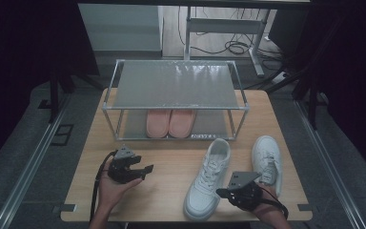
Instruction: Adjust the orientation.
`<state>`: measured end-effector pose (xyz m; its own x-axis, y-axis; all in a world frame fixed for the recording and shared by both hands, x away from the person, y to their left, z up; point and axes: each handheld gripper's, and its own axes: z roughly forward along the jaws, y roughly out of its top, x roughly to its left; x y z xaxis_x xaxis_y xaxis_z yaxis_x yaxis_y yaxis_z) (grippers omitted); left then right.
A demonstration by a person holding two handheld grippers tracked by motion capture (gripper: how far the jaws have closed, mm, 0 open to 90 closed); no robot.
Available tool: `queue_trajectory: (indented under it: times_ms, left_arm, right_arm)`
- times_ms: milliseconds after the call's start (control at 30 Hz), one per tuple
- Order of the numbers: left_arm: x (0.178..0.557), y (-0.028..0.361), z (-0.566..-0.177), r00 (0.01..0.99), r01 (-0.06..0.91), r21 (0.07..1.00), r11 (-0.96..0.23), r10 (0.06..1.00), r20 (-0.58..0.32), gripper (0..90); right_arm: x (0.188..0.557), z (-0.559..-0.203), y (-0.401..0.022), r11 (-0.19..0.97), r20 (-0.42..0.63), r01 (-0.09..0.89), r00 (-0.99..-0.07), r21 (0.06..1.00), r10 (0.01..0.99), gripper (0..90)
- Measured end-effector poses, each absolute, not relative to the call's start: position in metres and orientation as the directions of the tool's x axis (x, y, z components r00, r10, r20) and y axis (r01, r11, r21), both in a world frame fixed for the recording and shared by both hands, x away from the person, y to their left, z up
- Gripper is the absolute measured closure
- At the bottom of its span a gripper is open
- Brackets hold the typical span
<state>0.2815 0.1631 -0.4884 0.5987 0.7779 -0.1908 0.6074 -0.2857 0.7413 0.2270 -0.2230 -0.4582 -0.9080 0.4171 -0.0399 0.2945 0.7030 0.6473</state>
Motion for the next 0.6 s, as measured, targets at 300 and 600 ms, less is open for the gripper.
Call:
queue_trajectory:
  times_ms: [300,600]
  left_arm:
    - [0.281,0.165,-0.488,0.595,0.607,0.745,-0.276,0.779,-0.196,36.4]
    - [0.282,0.164,-0.489,0.597,0.610,0.741,-0.280,0.777,-0.198,36.4]
  right_arm:
    - [0.224,-0.467,-0.207,0.745,-0.036,0.267,-0.931,0.612,0.363,90.0]
    - [0.227,-0.470,-0.204,0.743,-0.022,0.275,-0.932,0.610,0.363,90.0]
